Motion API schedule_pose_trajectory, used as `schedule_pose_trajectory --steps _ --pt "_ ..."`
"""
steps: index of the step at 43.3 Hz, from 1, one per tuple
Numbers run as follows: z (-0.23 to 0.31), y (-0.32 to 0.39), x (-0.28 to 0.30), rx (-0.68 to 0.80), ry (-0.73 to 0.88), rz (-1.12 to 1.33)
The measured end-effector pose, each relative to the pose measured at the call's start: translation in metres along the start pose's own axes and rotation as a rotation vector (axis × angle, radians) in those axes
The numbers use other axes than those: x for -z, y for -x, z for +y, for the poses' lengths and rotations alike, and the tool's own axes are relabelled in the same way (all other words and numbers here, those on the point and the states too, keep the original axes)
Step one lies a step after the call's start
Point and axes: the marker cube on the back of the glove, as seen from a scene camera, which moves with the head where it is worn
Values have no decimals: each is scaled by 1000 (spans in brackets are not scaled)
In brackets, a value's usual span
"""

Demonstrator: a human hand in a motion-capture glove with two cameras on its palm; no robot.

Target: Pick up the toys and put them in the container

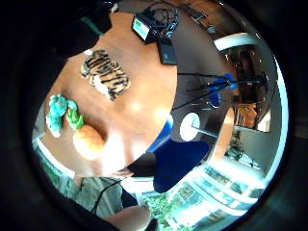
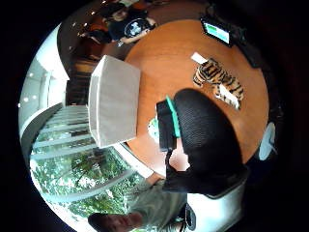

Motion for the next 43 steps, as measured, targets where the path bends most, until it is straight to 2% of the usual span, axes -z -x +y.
schedule_pose_trajectory --steps 8,16,23,30,39,43 --pt "-62 -34 -63 -189 127 66" --pt "-74 -39 -140 -192 269 103" --pt "-81 -39 -156 -161 155 106" --pt "-77 -35 -137 -95 129 133" --pt "-57 -20 -45 -5 -8 118" --pt "-36 -6 17 211 -91 202"
